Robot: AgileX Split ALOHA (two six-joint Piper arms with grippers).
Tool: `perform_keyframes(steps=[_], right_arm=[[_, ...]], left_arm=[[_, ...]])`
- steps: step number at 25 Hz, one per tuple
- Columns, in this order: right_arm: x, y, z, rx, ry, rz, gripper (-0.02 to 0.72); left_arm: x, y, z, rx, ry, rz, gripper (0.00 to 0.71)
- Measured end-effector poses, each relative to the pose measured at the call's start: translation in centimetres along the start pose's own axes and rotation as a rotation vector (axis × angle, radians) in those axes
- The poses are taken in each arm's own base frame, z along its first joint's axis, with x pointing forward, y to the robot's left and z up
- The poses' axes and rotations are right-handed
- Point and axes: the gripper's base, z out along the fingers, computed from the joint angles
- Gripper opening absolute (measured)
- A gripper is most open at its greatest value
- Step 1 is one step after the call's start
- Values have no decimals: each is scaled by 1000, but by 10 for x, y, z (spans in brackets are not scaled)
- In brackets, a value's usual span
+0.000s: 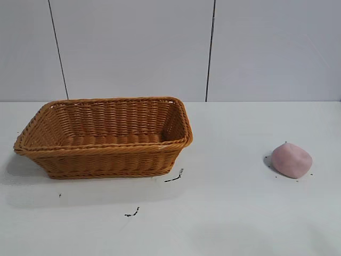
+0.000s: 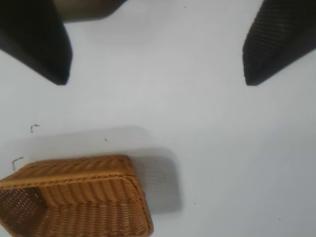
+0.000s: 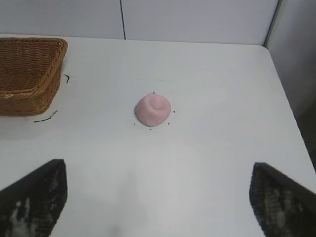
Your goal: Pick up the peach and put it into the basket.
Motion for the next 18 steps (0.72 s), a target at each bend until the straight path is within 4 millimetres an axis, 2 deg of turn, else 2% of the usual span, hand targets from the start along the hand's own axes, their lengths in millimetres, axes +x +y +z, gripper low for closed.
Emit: perform_keyframes(steps=[9,11,14,18], right_arm=[[0,0,0,0,2,0,690],[-3,0,3,-4,49,2,690],[-21,-1,15,-9,153,5,690],[-55,-3,48,-17,331,12,690]], left_arm=[[0,0,0,0,0,0,692],[0,0,0,0,0,0,692],[0,0,0,0,0,0,692],[0,0,0,0,0,0,692]])
